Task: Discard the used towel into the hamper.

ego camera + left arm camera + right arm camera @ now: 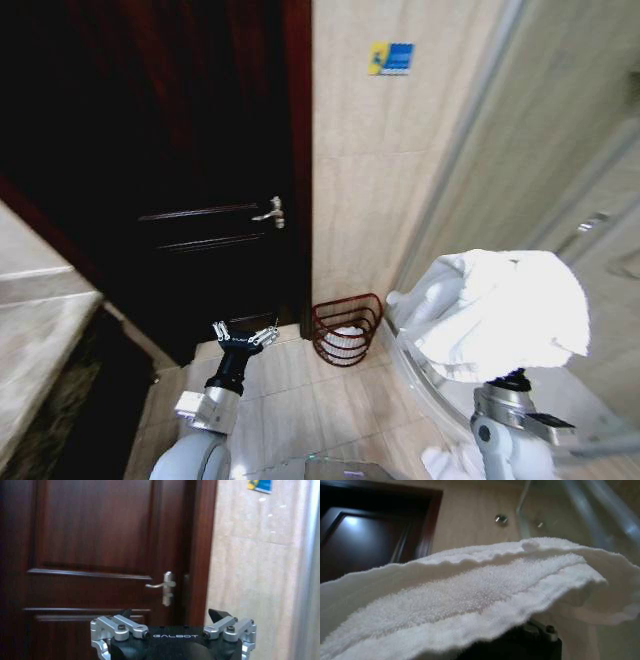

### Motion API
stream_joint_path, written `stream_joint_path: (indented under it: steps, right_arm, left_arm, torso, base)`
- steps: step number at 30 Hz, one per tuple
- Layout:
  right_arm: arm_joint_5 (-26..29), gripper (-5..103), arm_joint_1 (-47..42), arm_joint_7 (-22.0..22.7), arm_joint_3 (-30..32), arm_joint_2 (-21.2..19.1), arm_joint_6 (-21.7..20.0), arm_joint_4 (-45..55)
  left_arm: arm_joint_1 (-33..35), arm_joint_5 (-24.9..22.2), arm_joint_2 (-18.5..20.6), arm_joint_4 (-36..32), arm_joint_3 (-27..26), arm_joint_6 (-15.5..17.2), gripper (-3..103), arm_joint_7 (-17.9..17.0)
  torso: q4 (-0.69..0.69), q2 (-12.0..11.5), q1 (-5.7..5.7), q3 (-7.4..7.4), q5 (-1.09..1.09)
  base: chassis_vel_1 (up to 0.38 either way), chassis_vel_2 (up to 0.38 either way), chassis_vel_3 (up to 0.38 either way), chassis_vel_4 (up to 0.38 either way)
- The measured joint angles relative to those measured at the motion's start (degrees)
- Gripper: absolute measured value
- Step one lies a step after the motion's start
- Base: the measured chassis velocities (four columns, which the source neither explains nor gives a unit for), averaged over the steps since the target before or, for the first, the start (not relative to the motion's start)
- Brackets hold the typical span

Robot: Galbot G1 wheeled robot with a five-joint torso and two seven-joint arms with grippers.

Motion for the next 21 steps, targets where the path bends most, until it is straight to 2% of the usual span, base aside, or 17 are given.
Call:
stream_joint_path:
  steps: [2, 7, 21]
  right_arm:
    - [-0.49, 11, -0.31, 0.41, -0.25, 0.02, -0.80, -0.77]
    - [-1.43, 11, 1.17, 1.66, -0.34, 0.10, 0.78, -2.79]
    - [-2.20, 11, 2.51, 0.10, -1.87, -0.25, -0.57, -5.49]
  left_arm:
    - [0.00, 0.00, 0.00, 0.00, 0.00, 0.00, 100, 0.00]
    - [0.01, 0.00, 0.00, 0.00, 0.00, 0.00, 100, 0.00]
    - [0.01, 0.00, 0.00, 0.00, 0.00, 0.00, 100, 0.00]
  torso:
    - [0.00, 0.00, 0.00, 0.00, 0.00]
    - [0.01, 0.00, -0.01, 0.00, -0.01]
    - [-0.01, 0.01, -0.03, -0.01, 0.00]
  base:
    - [0.116, 0.101, 0.128, 0.091]
    - [0.062, 0.042, 0.041, 0.041]
    - [-0.034, 0.034, 0.036, -0.034]
